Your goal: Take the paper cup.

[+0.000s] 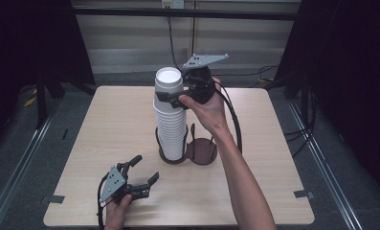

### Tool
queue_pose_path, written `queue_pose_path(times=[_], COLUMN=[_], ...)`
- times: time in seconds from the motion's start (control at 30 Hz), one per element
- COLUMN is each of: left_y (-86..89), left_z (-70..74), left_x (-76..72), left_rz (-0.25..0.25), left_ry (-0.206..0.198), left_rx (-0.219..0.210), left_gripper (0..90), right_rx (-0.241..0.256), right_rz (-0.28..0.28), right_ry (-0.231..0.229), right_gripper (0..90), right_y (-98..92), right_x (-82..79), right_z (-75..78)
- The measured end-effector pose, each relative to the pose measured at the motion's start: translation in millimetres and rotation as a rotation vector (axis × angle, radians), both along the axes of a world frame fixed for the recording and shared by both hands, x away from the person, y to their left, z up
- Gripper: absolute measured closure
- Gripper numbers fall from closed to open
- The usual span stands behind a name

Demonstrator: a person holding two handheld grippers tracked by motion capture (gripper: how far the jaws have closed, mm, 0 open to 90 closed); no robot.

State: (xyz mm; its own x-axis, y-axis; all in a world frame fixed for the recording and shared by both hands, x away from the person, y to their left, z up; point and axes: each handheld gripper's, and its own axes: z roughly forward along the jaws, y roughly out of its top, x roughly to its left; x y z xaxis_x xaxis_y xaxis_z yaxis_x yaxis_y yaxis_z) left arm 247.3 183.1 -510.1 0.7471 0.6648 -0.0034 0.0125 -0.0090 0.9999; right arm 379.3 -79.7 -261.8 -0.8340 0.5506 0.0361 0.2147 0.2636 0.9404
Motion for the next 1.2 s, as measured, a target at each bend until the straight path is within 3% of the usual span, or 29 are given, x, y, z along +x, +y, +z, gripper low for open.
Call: queue_pose_path(times=[0.3,0.7,0.97,1.2], left_y=[0.0,0.0,-0.1,0.0], left_z=[0.0,0.0,-0.1,-0.1], left_x=[0.0,0.0,-0.2,-0.2], left_rz=[0.0,0.0,0.001,0.002], left_ry=[0.0,-0.001,0.004,0.003], left_rx=[0.0,0.001,-0.002,-0.001], left_gripper=[15.6,15.6,15.6,15.6], right_rx=[-0.018,0.014,0.046,0.102], right_rz=[-0.009,-0.011,-0.001,0.002], right_ry=[-0.014,-0.031,-0.064,-0.1], right_gripper=[19.5,20.0,20.4,20.6], right_y=[2.7,0.0,-3.0,-7.8], right_x=[-0.5,-2.7,-4.6,-9.6], right_z=[5.8,13.3,18.7,33.3])
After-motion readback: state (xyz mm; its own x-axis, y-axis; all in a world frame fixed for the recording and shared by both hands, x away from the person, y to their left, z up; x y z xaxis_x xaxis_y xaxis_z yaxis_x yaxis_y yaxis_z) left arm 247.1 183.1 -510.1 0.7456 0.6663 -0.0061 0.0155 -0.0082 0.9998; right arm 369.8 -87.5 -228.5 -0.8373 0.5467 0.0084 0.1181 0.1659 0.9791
